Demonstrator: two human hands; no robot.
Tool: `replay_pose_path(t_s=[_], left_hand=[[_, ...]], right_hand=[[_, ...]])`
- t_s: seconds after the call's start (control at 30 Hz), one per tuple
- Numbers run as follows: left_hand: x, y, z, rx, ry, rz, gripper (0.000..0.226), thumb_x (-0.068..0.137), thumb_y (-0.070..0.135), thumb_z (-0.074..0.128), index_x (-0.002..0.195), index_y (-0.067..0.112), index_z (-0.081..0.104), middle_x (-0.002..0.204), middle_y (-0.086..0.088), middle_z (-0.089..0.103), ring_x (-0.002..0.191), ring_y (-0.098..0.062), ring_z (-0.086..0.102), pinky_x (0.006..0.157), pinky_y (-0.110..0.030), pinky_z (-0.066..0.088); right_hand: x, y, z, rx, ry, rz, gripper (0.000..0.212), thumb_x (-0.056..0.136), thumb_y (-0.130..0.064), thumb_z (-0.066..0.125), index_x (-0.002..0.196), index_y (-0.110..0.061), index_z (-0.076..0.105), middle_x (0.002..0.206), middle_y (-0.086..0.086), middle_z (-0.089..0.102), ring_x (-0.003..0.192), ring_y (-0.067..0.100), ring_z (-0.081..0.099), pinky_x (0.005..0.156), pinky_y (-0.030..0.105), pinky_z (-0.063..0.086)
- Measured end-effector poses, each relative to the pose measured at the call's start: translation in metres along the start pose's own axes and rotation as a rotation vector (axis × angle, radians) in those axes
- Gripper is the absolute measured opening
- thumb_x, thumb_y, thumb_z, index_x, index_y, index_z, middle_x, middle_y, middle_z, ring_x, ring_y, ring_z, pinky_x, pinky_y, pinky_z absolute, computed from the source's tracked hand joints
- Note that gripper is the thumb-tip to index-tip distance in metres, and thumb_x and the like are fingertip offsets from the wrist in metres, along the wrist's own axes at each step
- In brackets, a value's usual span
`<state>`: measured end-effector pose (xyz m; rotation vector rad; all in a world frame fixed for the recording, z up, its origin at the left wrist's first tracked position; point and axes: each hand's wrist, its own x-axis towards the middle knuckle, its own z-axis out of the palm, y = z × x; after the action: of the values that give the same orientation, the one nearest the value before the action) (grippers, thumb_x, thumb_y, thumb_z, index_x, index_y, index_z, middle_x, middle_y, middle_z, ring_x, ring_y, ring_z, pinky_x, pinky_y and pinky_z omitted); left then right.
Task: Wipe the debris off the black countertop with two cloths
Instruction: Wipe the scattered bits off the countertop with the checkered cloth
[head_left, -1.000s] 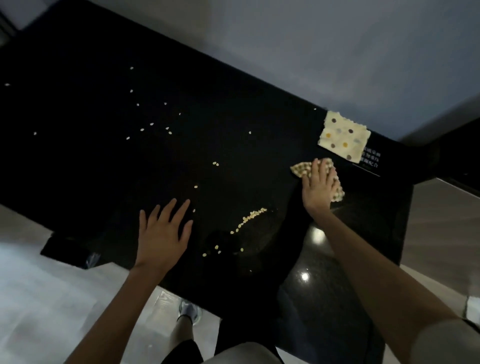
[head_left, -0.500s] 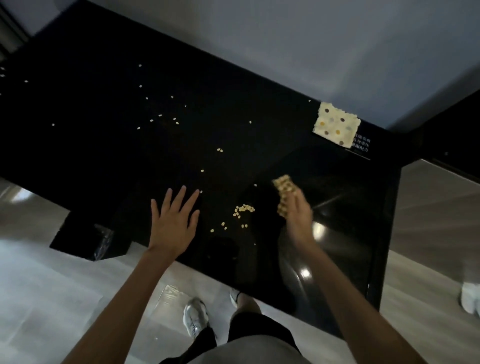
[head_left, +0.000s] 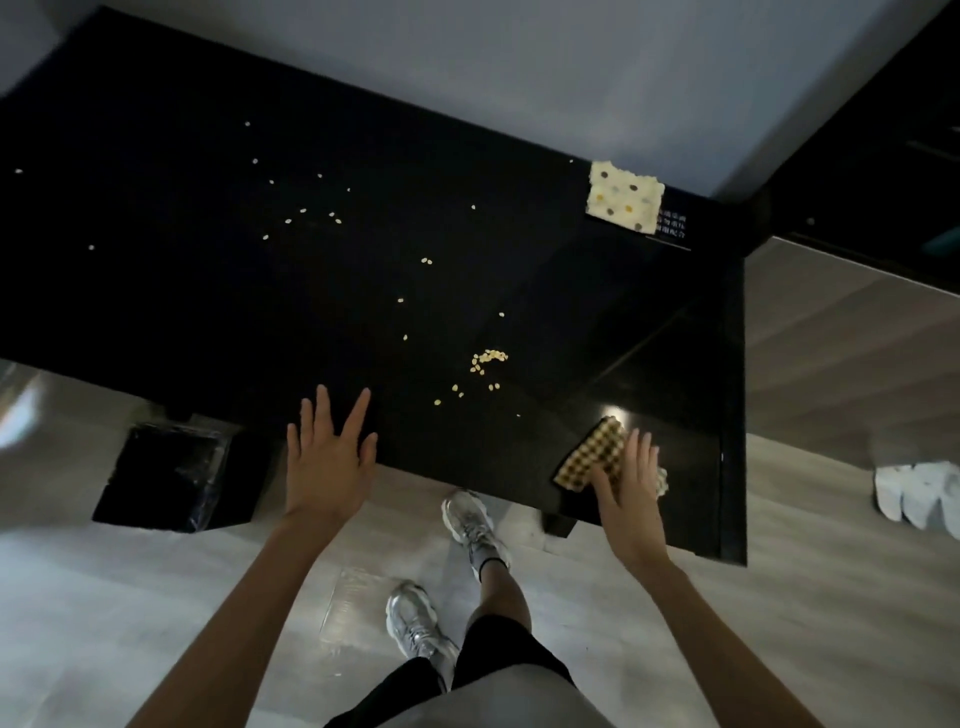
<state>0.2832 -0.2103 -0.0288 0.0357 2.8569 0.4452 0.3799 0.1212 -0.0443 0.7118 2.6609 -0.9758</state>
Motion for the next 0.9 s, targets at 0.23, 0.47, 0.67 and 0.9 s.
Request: replay_pose_path(t_s=[0.23,0.47,0.67,0.9], left_hand=[[0.007,-0.025,0.008,-0.050,-0.011,-0.119,0.087,0.090,0.054,0.044,0.150,0.013,-0.003,0.156,-0.024,-0.009,0.144,-0.036,-0.009,0.116,-0.048,0.008],[0.005,-0.037,0.020,-0.024,0.004,-0.089,0.100,0.083,0.058,0.053,0.148,0.002,0.001,0.154,-0.028,-0.003,0.145,-0.037,0.000,0.116,-0.046,0.010],[0.004,-0.037,0.021,0.034,0.017,-0.064,0.099,0.082,0.058,0.054,0.148,0.001,0.007,0.153,-0.031,0.001,0.144,-0.040,0.004,0.116,-0.048,0.013],[0.004,-0.033,0.016,0.060,-0.014,-0.103,0.098,0.084,0.059,0.049,0.149,0.003,0.002,0.155,-0.027,-0.005,0.145,-0.037,-0.002,0.118,-0.046,0.009]], right_hand=[[0.022,-0.026,0.044,-0.335,0.188,0.082,0.080,0.096,-0.057,0.030,0.153,-0.012,-0.003,0.162,0.010,-0.005,0.148,0.026,-0.011,0.121,0.047,-0.002],[0.015,-0.114,0.111,-0.393,0.107,-0.292,0.064,0.096,-0.041,0.008,0.153,-0.012,0.002,0.161,0.009,-0.004,0.148,0.026,-0.010,0.120,0.043,-0.004],[0.008,-0.117,0.101,-0.071,0.024,-0.412,0.052,0.102,-0.026,0.014,0.151,-0.010,0.018,0.159,0.004,0.017,0.148,0.012,0.007,0.122,0.039,0.011],[-0.019,-0.101,-0.003,0.628,0.384,-0.013,0.031,0.102,-0.002,0.033,0.094,-0.017,0.059,0.071,-0.007,0.057,0.054,-0.005,0.057,0.052,0.025,0.044]])
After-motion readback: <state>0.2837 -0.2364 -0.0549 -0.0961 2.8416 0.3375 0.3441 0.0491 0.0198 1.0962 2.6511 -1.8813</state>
